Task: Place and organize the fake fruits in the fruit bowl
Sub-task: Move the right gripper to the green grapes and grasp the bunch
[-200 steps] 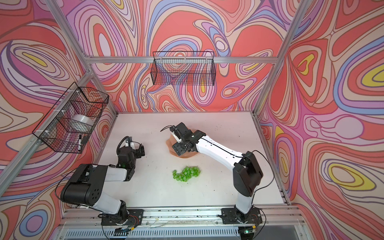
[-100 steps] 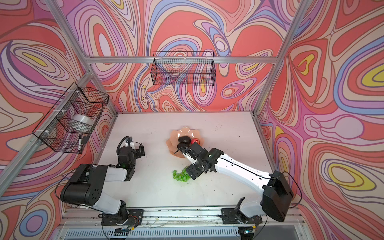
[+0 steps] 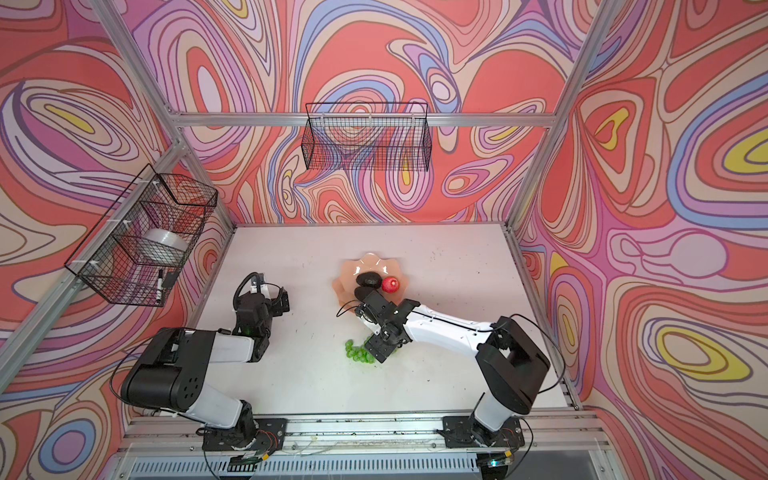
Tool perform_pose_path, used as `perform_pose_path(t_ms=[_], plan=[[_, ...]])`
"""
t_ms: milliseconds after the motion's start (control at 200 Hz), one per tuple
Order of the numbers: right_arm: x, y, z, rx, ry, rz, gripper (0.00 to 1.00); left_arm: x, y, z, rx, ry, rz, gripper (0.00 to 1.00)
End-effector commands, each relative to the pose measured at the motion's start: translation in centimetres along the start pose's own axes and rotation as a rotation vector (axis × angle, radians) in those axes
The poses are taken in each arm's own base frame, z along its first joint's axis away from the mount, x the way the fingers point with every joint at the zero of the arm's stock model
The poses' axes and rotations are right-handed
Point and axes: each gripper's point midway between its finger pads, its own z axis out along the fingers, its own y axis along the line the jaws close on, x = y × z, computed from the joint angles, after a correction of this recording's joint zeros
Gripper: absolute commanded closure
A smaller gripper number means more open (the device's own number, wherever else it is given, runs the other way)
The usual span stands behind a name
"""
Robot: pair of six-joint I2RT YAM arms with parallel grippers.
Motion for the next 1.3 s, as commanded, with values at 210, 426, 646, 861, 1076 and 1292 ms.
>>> perform_pose_path(t_ms=[210,426,646,861,1076,1292], plan=[[-1.9,1.4,1.6,-0.075,-0.043,-0.074,0.11,-0.5,0.1,0.2,-0.008,-0.015,-0.002,0.0],[-1.4,2.0,2.7,-0.107,-0.011,-0.062,0.19,-0.5,0.1,0.2,-0.007,-0.014,-0.002,0.0],[-1.0,2.7,3.2,-0.136,0.007,-0.046,0.41,-0.6,0.1,0.2,-0.009,-0.016,-0.003,0.0],[-1.6,3.5,2.1,-0.185,-0.035,-0.013,0.63,-0.6,0.1,0.2,-0.008,-0.016,-0.004,0.0],[-2.7,3.7,-1.4,-0.204,-0.108,0.01,0.71,-0.6,0.1,0.2,-0.008,-0.017,-0.003,0.0],[-4.7,3.7,-5.8,-0.219,-0.203,0.047,0.76,-0.6,0.1,0.2,-0.009,-0.017,-0.004,0.0]])
